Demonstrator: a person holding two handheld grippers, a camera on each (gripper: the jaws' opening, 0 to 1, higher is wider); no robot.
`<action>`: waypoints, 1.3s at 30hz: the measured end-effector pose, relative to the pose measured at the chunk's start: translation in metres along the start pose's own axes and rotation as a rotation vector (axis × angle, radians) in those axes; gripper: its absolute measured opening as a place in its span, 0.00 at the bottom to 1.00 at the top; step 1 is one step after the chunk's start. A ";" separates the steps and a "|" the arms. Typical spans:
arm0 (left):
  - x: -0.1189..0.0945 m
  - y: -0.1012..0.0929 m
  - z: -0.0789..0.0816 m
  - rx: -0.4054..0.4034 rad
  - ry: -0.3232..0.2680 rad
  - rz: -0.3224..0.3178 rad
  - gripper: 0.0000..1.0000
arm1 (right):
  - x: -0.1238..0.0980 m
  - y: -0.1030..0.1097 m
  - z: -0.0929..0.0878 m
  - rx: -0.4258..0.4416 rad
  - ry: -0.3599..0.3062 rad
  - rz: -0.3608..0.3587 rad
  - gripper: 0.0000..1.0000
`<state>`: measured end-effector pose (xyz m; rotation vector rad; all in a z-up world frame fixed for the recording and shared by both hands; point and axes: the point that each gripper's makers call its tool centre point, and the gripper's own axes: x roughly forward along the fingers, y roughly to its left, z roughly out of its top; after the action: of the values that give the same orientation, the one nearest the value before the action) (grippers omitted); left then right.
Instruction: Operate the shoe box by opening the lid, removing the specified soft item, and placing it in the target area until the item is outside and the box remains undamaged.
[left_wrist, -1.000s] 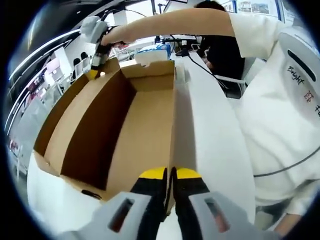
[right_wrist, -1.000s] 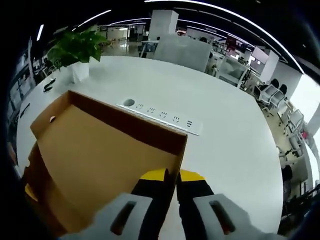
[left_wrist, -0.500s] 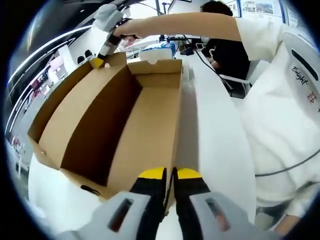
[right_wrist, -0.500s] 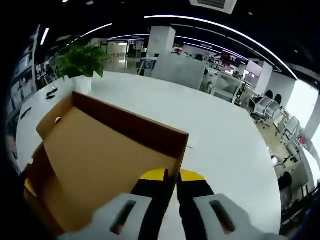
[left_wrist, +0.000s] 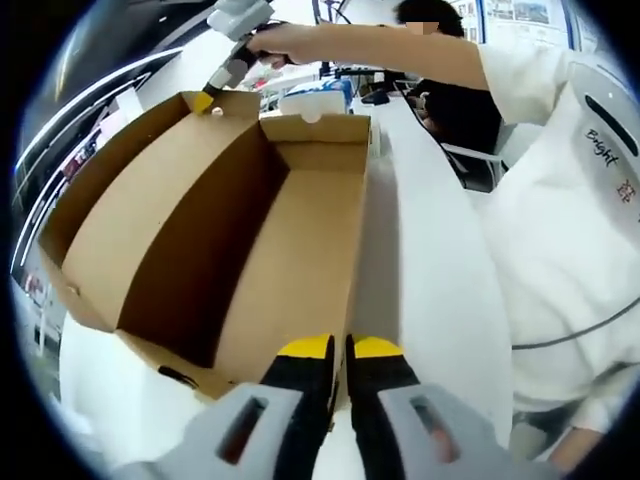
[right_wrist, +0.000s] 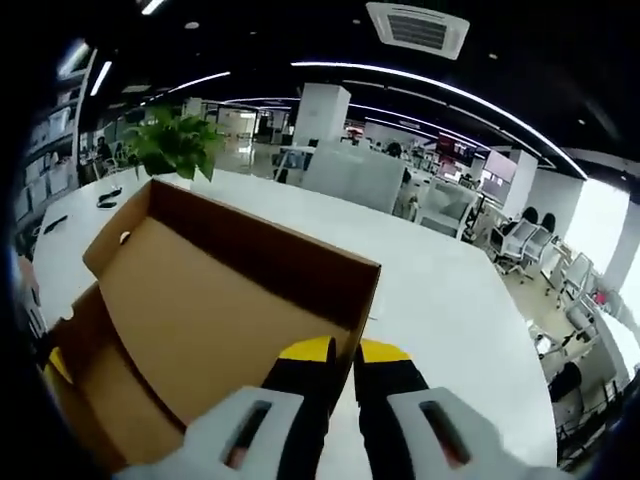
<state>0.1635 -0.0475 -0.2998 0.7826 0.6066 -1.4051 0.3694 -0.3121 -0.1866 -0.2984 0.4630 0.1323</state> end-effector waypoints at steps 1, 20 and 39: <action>0.000 0.000 0.000 0.001 0.000 0.000 0.05 | 0.000 0.000 0.000 -0.005 -0.002 0.000 0.06; -0.002 0.003 0.000 -0.002 0.002 0.019 0.07 | -0.021 -0.005 -0.001 0.125 -0.151 -0.022 0.04; -0.003 0.004 -0.001 -0.024 0.003 0.024 0.09 | -0.060 0.004 0.008 0.112 -0.341 -0.118 0.02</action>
<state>0.1676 -0.0447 -0.2977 0.7702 0.6132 -1.3724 0.3186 -0.3091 -0.1531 -0.1874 0.1135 0.0402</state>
